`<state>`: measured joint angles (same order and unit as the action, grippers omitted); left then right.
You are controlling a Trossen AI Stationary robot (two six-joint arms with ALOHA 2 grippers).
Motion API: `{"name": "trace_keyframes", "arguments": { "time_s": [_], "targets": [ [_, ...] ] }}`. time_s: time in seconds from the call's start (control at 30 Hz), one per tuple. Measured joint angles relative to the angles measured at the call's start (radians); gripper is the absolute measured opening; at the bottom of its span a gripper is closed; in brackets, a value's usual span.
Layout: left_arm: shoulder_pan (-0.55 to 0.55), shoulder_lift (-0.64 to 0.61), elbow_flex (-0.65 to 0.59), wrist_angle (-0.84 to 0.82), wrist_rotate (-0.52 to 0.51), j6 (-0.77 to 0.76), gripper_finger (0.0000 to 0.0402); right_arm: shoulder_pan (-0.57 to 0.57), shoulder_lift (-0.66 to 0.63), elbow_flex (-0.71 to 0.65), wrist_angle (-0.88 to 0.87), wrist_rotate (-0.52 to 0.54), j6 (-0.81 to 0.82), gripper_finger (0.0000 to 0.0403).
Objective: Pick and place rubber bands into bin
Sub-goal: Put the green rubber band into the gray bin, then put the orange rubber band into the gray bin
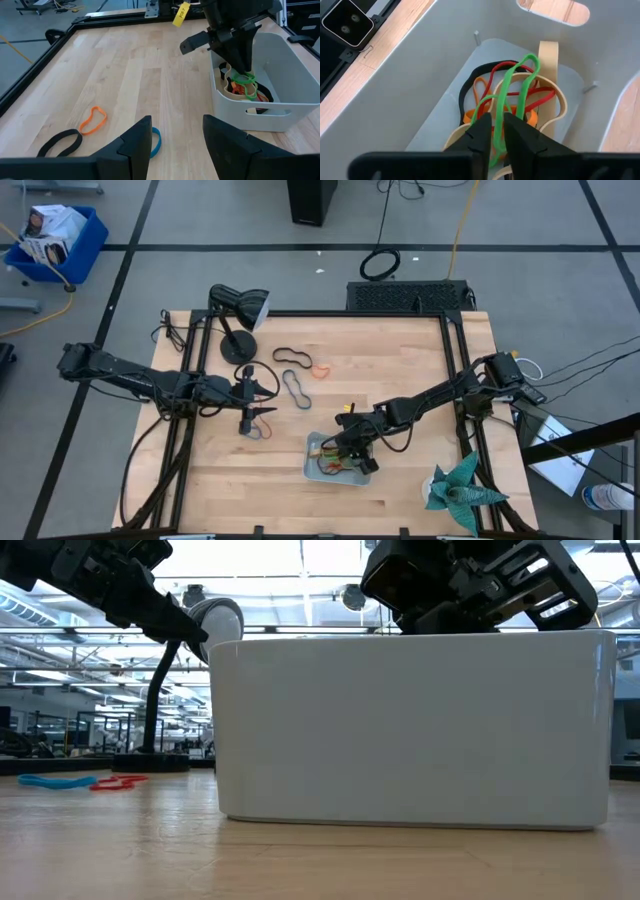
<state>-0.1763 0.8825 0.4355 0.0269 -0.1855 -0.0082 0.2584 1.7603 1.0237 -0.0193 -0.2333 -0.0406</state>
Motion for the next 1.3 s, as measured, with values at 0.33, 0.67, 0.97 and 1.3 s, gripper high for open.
{"name": "trace_keyframes", "arguments": {
  "time_s": [0.33, 0.67, 0.97, 1.3],
  "targets": [
    [0.000, 0.000, 0.000, 0.000, 0.000, 0.000, 0.0184, -0.002, -0.091, 0.000, -0.010, 0.001, -0.026, 0.0133],
    [0.000, 0.000, 0.000, 0.000, 0.000, 0.000, 0.0184, -0.003, -0.325, 0.000, 0.002, 0.365, -0.232, 0.0140],
    [0.000, 0.000, 0.000, -0.001, 0.000, 0.004, 0.0184, -0.004, -0.434, 0.000, -0.001, 0.421, -0.327, 0.0140],
    [0.000, 0.000, 0.000, -0.001, 0.000, 0.009, 0.0184, -0.044, -0.462, 0.000, -0.019, 0.420, -0.240, 0.0135]
  ]
}}
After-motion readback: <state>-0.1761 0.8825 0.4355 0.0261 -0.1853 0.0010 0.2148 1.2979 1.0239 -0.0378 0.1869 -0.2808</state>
